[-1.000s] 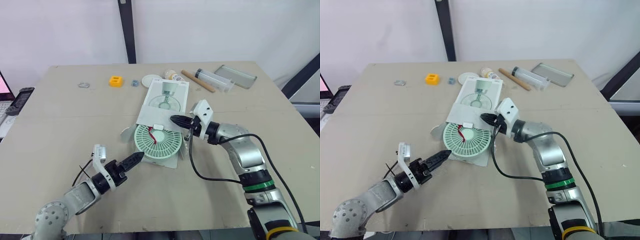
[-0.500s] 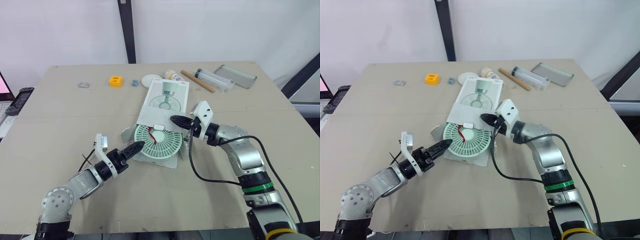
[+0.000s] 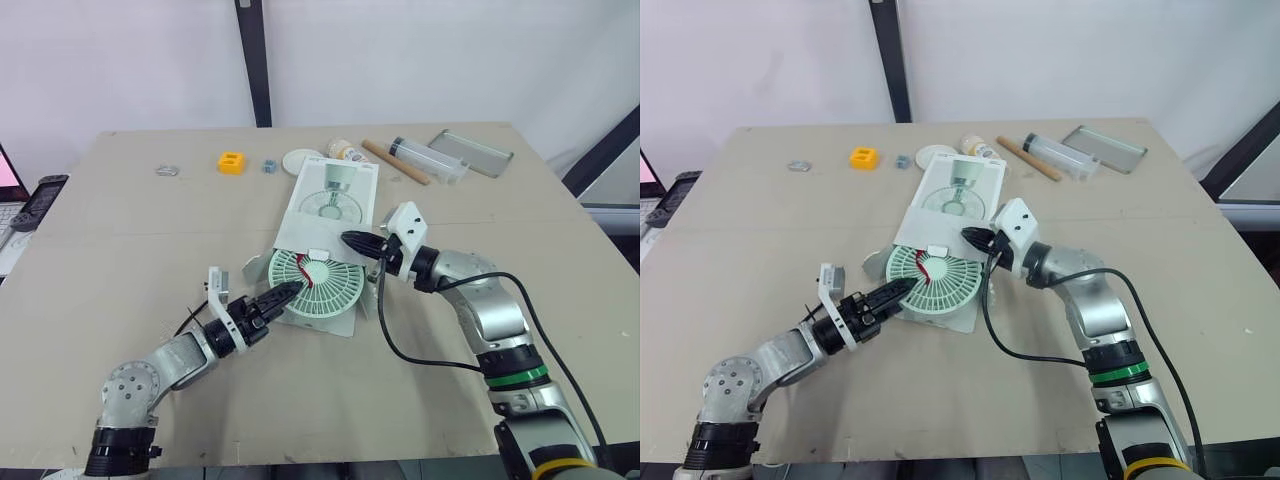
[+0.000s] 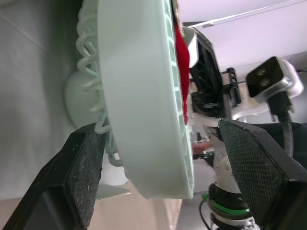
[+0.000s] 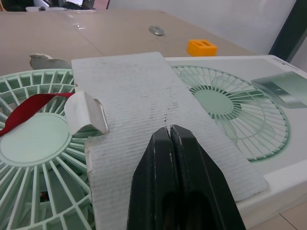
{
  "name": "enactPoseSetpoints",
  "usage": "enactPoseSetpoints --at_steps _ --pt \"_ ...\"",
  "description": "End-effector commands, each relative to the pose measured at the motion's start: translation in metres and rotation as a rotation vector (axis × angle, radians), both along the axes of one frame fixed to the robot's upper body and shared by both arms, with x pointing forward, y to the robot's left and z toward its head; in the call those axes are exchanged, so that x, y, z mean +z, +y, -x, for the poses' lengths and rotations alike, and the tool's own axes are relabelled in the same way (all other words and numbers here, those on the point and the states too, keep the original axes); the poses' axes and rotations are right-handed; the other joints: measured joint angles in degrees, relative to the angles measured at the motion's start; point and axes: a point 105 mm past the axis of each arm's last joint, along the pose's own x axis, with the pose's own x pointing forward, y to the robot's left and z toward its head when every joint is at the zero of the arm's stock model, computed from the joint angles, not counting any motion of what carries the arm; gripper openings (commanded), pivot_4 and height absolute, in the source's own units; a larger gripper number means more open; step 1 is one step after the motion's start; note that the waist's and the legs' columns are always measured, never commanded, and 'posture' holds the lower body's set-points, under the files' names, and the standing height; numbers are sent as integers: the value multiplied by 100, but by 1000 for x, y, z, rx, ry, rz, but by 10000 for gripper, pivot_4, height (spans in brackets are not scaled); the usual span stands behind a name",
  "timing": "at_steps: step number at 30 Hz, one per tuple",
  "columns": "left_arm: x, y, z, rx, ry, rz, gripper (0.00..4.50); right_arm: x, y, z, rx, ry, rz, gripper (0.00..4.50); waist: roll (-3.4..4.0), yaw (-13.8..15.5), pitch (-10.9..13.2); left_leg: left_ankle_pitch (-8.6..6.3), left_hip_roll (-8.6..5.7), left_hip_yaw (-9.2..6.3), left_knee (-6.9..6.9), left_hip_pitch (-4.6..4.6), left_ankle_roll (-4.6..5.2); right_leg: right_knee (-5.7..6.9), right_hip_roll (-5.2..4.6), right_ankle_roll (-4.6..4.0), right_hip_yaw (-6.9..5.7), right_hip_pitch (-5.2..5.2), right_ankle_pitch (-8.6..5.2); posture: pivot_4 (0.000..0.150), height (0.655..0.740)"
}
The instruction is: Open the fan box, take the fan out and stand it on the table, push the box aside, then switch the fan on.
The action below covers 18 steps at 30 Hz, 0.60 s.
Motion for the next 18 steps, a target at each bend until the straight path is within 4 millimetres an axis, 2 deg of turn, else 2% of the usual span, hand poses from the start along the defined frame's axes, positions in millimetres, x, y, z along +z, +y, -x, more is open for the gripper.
enactPoseSetpoints --at_steps 1,3,8,9,18 --pt "12 -2 1 -22 -22 76 39253 -5 -3 1 -13 14 21 0 0 0 0 0 0 0 0 0 0 0 0 0 0 0 0 1500 7400" --pt "9 -2 1 -15 -15 73 33847 -6 -3 2 -14 16 23 0 0 0 0 0 -1 0 0 0 0 0 0 0 0 0 0 1500 7400" --pt "5 -2 0 -8 1 67 16823 -6 -4 2 -17 17 26 0 0 -2 0 0 0 0 0 0 0 0 0 0 1 -1 0 1500 7400" --pt "4 -2 1 -9 3 66 15034 -6 -4 2 -17 17 26 0 0 -2 0 0 0 0 0 0 0 0 0 0 1 -1 0 1500 7400" --pt "5 4 16 -19 14 78 13767 -5 -4 2 -16 14 28 0 0 -7 0 0 1 1 0 0 0 0 0 0 2 -2 0 1500 7400"
